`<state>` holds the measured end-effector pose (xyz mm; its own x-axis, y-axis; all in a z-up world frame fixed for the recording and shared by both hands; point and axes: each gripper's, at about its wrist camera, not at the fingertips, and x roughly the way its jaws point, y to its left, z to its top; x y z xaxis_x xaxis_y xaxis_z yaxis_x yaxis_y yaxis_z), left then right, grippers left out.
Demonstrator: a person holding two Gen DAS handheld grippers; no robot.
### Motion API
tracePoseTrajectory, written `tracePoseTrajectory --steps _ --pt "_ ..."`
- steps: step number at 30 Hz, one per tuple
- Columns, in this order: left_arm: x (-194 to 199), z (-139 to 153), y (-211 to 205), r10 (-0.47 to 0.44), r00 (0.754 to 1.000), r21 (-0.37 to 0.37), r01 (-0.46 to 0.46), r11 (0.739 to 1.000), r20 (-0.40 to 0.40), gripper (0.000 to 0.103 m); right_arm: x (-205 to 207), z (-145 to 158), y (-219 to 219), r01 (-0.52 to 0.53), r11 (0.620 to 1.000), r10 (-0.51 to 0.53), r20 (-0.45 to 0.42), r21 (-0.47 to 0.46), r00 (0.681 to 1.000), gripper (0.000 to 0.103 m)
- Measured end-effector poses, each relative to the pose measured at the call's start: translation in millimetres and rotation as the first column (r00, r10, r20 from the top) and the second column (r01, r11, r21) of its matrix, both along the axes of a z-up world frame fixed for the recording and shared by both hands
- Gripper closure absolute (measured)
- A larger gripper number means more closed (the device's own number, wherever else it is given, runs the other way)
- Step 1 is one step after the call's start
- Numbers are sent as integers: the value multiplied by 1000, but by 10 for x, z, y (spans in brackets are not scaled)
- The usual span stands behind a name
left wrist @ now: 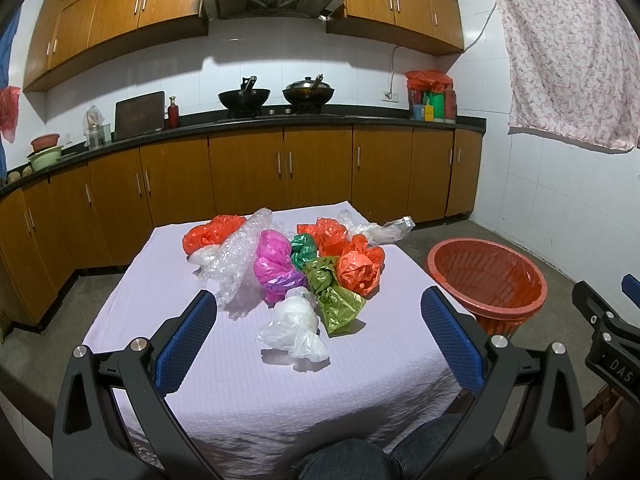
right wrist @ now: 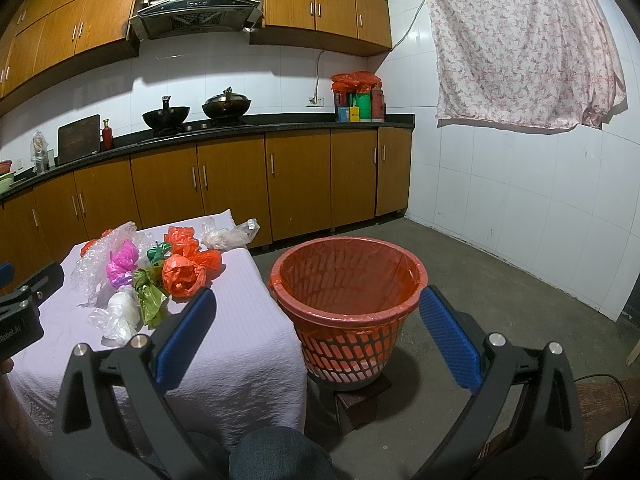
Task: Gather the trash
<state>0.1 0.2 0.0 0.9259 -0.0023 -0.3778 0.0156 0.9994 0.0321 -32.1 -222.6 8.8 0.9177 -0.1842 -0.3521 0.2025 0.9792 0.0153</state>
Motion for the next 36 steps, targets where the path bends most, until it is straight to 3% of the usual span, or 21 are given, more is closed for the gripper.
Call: tracePoseTrajectory --steps 24,36 --pt "34 -14 5 8 1000 -7 -9 1000 -8 2 10 -23 -7 -2 1000 2 -6 5 1000 4" --pt "79 -172 378 110 990 -45 -114 992 -84 2 173 -147 41 -46 998 47 -43 37 998 4"
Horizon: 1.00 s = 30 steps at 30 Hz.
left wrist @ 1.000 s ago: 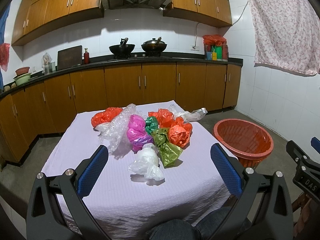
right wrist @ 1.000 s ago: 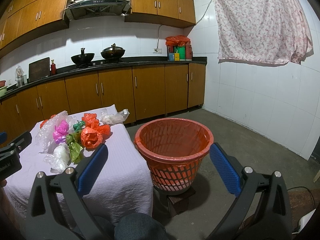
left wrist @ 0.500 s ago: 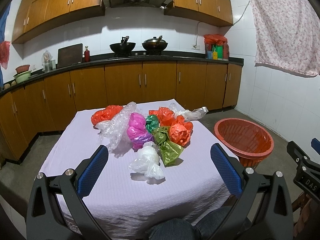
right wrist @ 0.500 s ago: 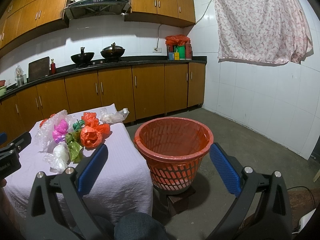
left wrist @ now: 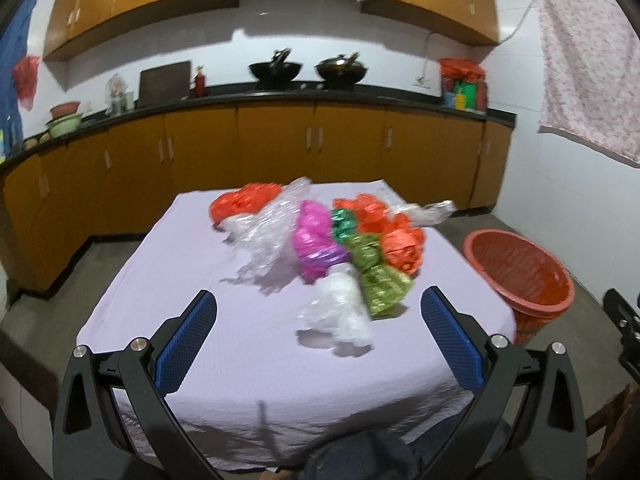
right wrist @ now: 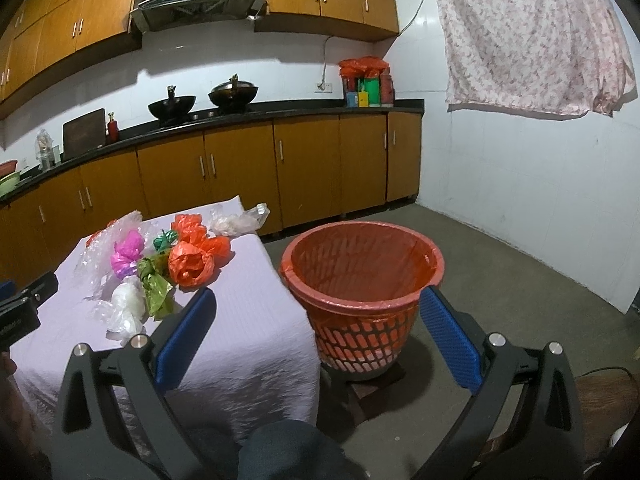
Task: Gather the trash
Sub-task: 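Reach the left tool to the clear bubble wrap while the right tool reaches the white bag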
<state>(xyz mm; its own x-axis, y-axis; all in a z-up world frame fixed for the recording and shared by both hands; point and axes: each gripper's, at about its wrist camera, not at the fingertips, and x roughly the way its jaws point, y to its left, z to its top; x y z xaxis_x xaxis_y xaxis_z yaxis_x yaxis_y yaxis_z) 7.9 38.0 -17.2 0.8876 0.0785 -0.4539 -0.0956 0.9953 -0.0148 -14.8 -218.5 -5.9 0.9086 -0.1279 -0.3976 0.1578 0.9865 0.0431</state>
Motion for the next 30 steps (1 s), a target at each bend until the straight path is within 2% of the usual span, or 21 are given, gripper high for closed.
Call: tracePoseTrajectory --steps 5,11,18,24,30 --pt "85 -83 268 71 997 -12 -72 997 -28 2 98 -36 121 -19 999 18 -21 -34 1000 4" --pt "363 -35 521 129 992 -7 -129 992 -10 2 289 -44 267 -69 997 67 -36 -45 997 4" --pt "997 2 640 107 994 -14 -107 994 -21 3 585 -31 494 -130 991 129 -31 -35 991 4" --pt "1463 -177 703 90 991 16 -89 996 -97 13 893 -48 696 -172 984 171 -39 -36 985 4" --pt "1676 -305 762 48 989 26 -45 999 -143 21 1147 -127 793 -195 981 195 -69 -1 978 4"
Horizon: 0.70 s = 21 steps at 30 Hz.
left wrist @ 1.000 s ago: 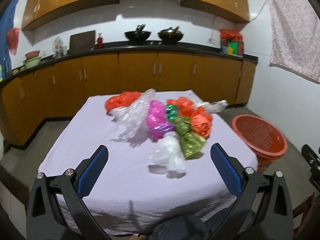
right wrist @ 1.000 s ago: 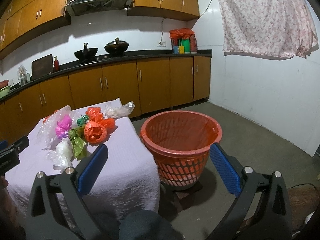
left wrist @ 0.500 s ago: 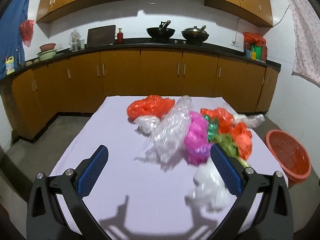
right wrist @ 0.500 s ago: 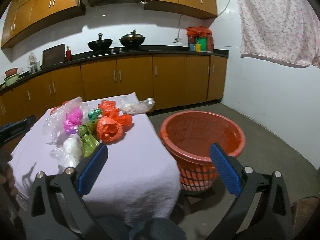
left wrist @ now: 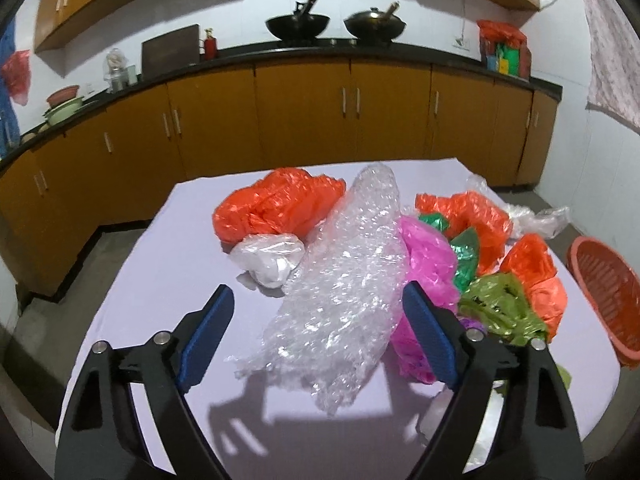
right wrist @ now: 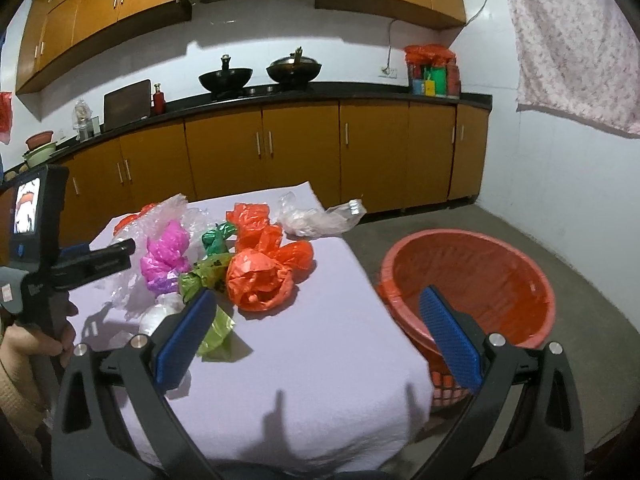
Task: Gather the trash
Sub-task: 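Reach the left tool to the clear bubble wrap while the right tool reaches the white bag, then grasp the bubble wrap with the left tool while the right tool grasps the white bag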
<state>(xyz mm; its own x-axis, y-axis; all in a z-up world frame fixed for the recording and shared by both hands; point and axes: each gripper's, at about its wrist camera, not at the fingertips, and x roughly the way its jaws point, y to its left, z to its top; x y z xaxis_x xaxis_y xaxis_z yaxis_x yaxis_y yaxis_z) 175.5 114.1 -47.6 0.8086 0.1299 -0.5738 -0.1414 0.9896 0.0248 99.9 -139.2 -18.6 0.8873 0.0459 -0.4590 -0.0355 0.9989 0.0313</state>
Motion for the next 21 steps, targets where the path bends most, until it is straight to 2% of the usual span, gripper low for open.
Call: tracePoseTrajectory --steps 3,5,6,11,15,21 --pt "39 -73 36 -22 999 -19 22 1000 -24 36 87 -41 36 -8 1000 8 -14 2 1000 4" --pt "60 -110 76 -29 999 -47 28 999 -36 54 127 -60 65 -14 1000 14 -21 1 1000 4" --pt "65 -125 98 -33 999 -65 31 997 -39 59 145 -71 76 -16 1000 16 -23 1 1000 4" --pt "-6 -97 180 -42 999 -108 41 993 -6 79 210 -101 162 -31 1000 31 -32 3 999 4" --pt "-129 31 239 -46 998 -120 51 991 40 83 241 -120 254 -57 998 57 -40 4 998 5" --pt "-351 239 316 -43 993 -130 57 990 108 85 255 -140 457 -133 991 134 -66 22 989 19"
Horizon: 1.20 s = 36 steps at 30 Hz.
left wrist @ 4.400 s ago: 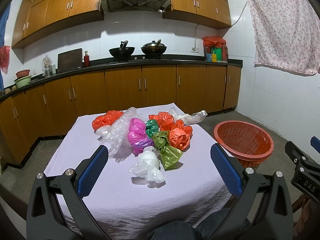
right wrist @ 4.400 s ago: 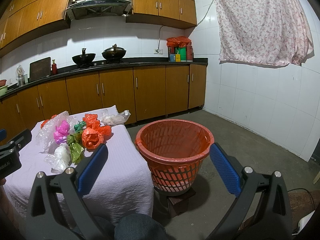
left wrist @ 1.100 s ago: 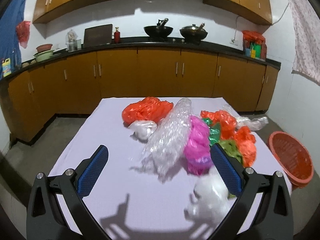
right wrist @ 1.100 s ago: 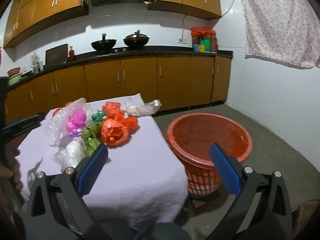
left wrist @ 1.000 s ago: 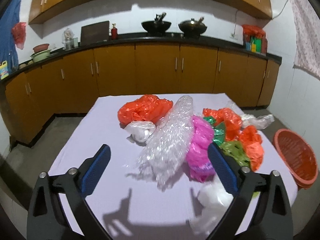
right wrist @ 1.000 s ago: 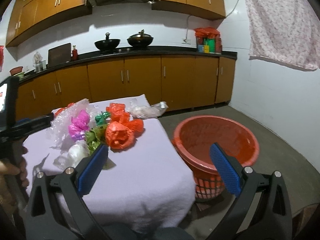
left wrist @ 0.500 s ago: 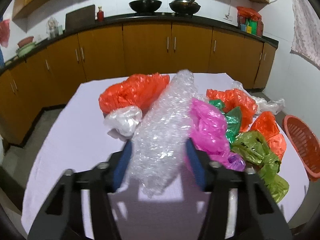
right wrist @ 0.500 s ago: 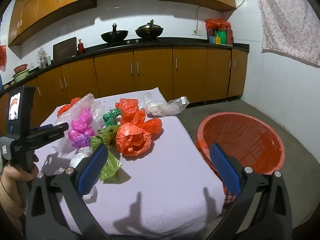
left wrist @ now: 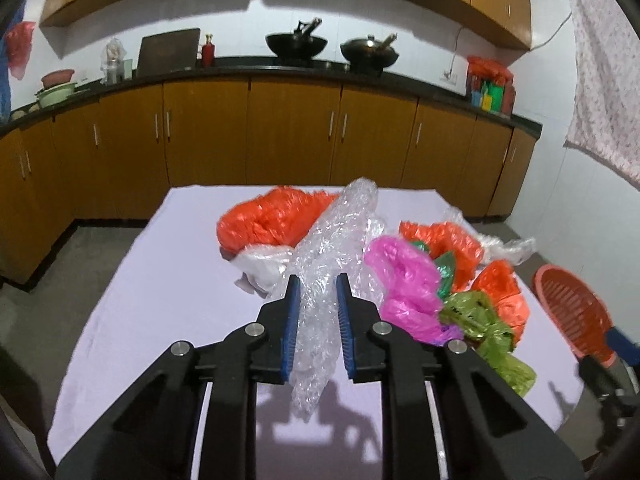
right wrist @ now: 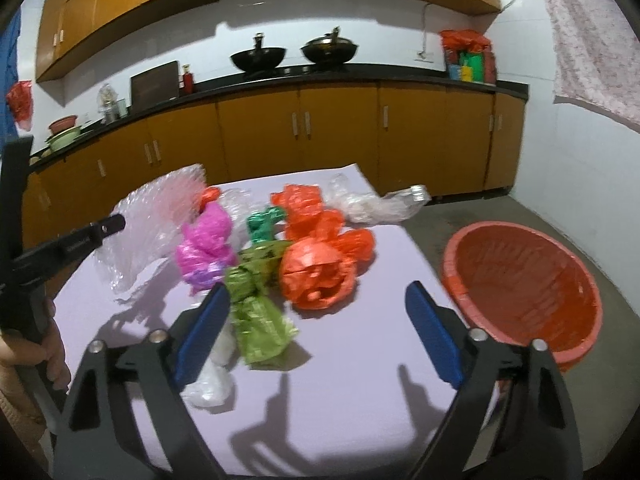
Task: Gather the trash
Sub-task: 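Grasp the bubble wrap with the left tool while the right tool grasps the white bag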
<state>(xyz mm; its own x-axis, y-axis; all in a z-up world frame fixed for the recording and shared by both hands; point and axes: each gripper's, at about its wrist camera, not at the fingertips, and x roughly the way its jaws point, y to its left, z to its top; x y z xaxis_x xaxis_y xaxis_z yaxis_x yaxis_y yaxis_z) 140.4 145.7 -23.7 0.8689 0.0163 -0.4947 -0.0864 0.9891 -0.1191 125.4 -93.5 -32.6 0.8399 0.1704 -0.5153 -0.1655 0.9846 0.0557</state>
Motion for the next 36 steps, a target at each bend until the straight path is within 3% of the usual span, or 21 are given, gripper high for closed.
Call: tracePoseTrajectory --steps 6,14,24,26,29,31,36 --pt "-201 173 99 15 998 -8 -14 1000 63 86 -65 -15 298 -96 995 96 -8 7 995 25" --pt "-425 251 344 79 992 -24 -77 997 100 86 -121 -173 723 -187 982 187 -25 -20 982 25" --pt "-574 239 610 152 983 -25 -150 988 105 86 23 -510 1014 -188 977 179 -91 -102 980 27" --pt "-577 221 628 155 983 -25 -153 988 101 86 51 -548 1043 -197 975 185 -116 -102 976 49" --pt "-568 207 622 152 984 -26 -151 988 96 86 83 -593 1054 -198 974 183 -135 -108 974 68" --pt "-563 206 609 149 984 -22 -148 989 95 86 96 -578 1035 -201 976 188 -136 -89 973 75" --pt "-558 228 589 143 985 -16 -142 990 97 86 59 -481 975 -220 975 217 -121 -15 969 81"
